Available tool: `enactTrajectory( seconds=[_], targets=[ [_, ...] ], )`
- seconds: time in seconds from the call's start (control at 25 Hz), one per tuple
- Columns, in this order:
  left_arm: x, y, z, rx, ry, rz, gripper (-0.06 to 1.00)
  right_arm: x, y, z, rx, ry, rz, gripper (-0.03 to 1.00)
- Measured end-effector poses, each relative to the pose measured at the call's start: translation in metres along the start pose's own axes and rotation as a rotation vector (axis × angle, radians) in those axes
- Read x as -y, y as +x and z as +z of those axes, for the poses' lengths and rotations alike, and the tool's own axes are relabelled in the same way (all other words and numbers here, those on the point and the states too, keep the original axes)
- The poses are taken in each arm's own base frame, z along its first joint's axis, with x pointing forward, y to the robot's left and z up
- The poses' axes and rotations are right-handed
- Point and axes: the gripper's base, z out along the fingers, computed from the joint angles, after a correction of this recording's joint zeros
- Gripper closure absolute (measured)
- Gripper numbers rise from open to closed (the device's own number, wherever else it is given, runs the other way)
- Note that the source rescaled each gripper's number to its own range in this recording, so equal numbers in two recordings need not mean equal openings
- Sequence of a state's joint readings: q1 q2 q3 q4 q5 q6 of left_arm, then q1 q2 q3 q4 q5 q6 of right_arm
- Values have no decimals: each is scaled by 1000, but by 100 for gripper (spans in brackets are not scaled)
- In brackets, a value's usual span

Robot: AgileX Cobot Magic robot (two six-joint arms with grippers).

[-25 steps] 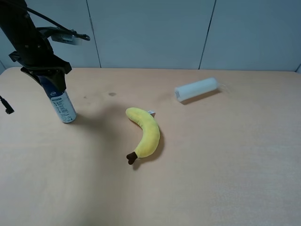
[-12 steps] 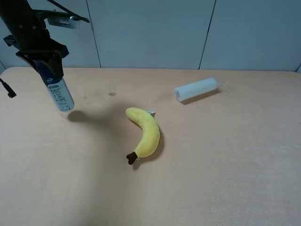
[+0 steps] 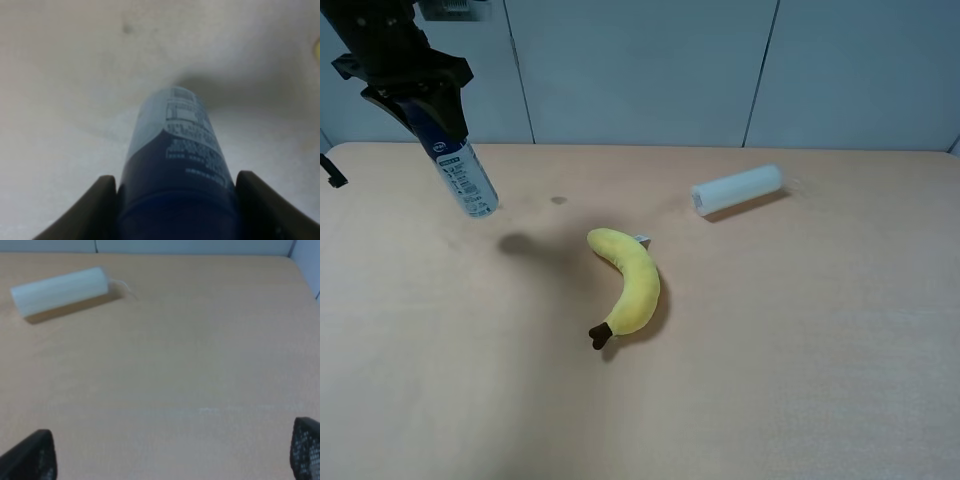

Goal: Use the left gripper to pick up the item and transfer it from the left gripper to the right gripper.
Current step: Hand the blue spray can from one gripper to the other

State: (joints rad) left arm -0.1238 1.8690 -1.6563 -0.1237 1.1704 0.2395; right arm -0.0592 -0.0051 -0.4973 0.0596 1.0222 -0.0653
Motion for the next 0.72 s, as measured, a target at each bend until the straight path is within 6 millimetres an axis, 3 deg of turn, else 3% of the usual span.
enactTrajectory(
  seconds=[0.32, 0.72],
  targets=[
    [17, 4, -26, 91, 118, -16, 93, 0, 0, 0, 0, 0, 0, -3],
    [41, -3, -34, 178, 383, 8, 93, 0, 0, 0, 0, 0, 0, -3]
  ],
)
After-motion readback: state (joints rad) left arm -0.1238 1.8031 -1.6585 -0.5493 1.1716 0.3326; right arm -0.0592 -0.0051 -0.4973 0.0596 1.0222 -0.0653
